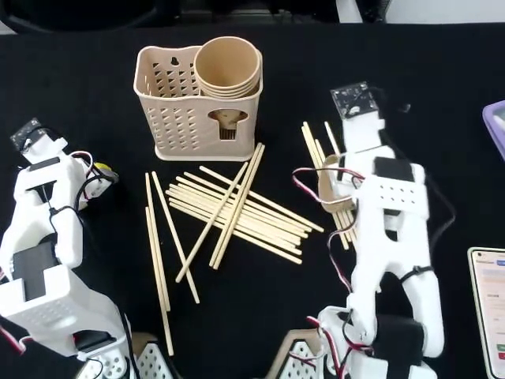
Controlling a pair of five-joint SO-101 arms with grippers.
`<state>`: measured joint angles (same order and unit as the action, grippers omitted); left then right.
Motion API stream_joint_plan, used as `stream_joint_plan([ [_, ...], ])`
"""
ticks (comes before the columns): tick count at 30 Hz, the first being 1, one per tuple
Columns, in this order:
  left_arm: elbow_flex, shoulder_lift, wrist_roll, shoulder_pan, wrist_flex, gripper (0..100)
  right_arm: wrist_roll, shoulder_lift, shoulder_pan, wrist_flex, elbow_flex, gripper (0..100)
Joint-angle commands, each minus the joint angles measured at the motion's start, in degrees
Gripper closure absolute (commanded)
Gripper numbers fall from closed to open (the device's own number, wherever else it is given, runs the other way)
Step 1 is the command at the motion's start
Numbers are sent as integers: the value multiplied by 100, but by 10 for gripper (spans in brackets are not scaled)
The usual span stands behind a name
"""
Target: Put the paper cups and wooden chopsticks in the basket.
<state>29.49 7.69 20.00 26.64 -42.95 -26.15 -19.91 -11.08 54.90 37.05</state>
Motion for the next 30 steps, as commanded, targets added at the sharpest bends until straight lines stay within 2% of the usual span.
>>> stream_joint_plan([
  [1,-207,18,35,127,-9,708,-290,-462,-378,44,-321,973],
  [7,-207,18,35,136,-9,708,-659,-1305,-967,9,-347,988],
  [12,-207,18,35,136,-9,708,-615,-1956,-1152,44,-356,988],
  [15,-207,18,35,127,-9,708,-35,-2316,-1029,167,-549,988],
  [19,-215,26,35,127,-9,708,1002,-2571,-255,800,-1754,988],
  [23,-207,26,35,127,-9,708,1987,-2431,1037,1090,-3415,988],
  [27,-207,26,35,127,-9,708,2145,-1798,2426,668,-4488,988],
  [30,-207,35,35,127,-9,708,2242,-1103,2840,141,-5015,988],
])
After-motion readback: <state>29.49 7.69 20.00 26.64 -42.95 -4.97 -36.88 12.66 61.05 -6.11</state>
